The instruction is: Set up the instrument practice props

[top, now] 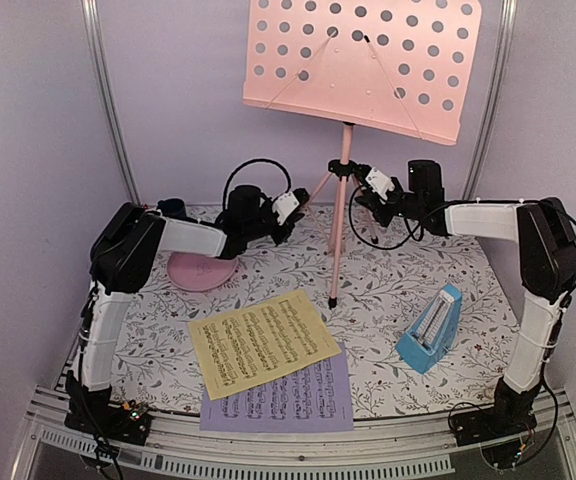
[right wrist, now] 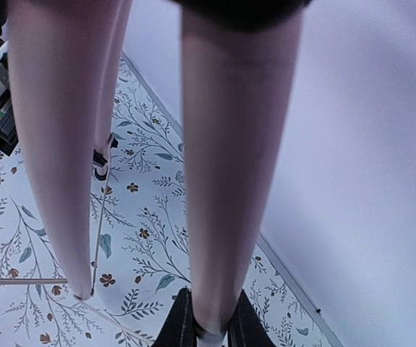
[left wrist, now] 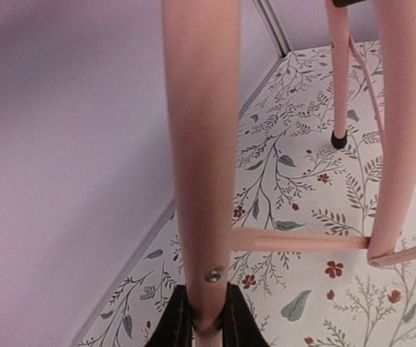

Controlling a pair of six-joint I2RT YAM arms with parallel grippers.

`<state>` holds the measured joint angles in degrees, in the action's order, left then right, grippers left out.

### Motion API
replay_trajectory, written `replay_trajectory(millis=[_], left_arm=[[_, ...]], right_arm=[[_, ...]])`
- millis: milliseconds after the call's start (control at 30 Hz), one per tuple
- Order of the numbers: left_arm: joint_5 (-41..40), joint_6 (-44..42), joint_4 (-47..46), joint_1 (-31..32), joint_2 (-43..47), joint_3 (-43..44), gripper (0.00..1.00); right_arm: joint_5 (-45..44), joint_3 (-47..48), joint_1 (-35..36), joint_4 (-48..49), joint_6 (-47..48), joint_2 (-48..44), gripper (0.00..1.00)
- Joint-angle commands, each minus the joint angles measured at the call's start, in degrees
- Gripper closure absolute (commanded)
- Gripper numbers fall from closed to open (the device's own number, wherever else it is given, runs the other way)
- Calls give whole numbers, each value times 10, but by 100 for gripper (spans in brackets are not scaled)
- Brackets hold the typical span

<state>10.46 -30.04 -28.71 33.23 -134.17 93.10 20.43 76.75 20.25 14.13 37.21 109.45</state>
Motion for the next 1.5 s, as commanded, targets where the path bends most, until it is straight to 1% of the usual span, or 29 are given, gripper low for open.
replay_trajectory(millis=[0, 367, 633, 867, 967, 1100, 1400, 1467], left_arm=[[-61, -39, -5, -49, -25, 31, 100], [-72, -69, -21, -84, -29, 16, 100], [-80, -106, -10, -91, -45, 25, 100], [-84, -92, -30, -98, -35, -16, 100], [-82, -88, -31, -91, -28, -28, 100], [-86, -87, -27, -82, -21, -41, 100], [-94, -90, -31, -64, 1, -82, 100], [-97, -91, -29, -55, 5, -86, 100]], right_arm=[[-59, 25, -19, 7, 73, 19, 100], [-86, 46, -27, 8, 114, 62, 100], [-90, 105, -28, -7, 123, 107, 100], [-95, 118, -28, -8, 142, 121, 100], [-88, 123, -21, -7, 138, 126, 99], [-90, 131, -7, -6, 139, 136, 96], [-94, 136, 13, -2, 132, 139, 82], [-95, 133, 16, -3, 130, 131, 74]])
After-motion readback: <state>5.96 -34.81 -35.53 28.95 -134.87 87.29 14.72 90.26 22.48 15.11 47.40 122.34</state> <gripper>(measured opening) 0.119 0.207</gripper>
